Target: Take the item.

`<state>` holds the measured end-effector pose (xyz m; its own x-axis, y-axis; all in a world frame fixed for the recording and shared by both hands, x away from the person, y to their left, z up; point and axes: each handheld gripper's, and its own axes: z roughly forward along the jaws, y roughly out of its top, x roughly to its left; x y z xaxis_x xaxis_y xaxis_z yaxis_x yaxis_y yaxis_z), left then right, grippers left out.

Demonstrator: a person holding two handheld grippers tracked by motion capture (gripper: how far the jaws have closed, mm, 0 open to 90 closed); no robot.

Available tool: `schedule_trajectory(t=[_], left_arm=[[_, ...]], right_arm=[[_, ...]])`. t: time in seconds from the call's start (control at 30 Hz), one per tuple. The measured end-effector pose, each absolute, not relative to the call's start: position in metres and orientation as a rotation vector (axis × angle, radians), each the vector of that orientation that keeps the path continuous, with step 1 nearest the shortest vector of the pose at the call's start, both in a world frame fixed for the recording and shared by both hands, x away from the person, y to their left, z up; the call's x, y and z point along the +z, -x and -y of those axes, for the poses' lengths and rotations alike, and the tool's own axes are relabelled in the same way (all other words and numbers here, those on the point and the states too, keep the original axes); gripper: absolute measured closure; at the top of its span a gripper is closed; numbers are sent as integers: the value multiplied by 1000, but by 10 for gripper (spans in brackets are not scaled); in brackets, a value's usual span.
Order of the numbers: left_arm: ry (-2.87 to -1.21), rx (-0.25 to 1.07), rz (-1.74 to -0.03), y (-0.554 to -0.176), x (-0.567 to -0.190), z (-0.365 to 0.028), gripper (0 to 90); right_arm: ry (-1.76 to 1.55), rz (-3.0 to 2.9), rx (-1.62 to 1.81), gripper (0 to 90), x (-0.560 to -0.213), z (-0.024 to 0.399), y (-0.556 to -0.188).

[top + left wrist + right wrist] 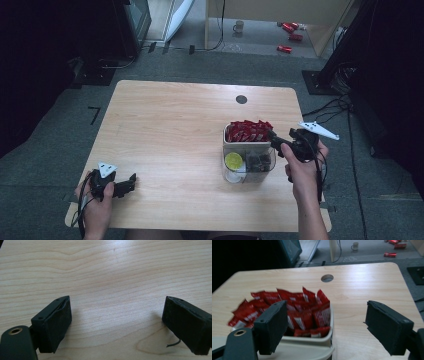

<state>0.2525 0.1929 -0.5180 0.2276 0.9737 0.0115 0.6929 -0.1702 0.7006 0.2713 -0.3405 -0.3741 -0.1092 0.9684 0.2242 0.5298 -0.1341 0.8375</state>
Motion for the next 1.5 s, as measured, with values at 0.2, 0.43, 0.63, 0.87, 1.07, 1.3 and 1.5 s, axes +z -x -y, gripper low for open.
schedule_trajectory(t=[0.2, 0.43, 0.63, 0.87, 1.07, 1.3, 1.5], left_arm=[[-1934, 637, -1528, -253, -518, -193, 95], [-1934, 637, -1528, -253, -518, -193, 95], [-1934, 637, -1528, -253, -518, -193, 95], [-1934, 637, -1528, -253, -518, -193, 95], [-1934, 637, -1528, -253, -518, -193, 95], [-1936, 637, -1527, -252, -518, -193, 95], [-1936, 637, -1527, -252, -518, -193, 95]], right_arm=[[-1664, -1678, 1134, 180, -392, 335, -260], [-1676, -1684, 1129, 179, -411, 337, -251], [-1688, -1690, 1118, 188, -425, 339, -247], [-1628, -1655, 1167, 369, -415, 338, -247], [-1534, -1684, 1220, 537, -404, 324, -257], [-1525, -1704, 1214, 614, -402, 308, -275], [-1530, -1671, 1113, 611, -407, 299, -279]])
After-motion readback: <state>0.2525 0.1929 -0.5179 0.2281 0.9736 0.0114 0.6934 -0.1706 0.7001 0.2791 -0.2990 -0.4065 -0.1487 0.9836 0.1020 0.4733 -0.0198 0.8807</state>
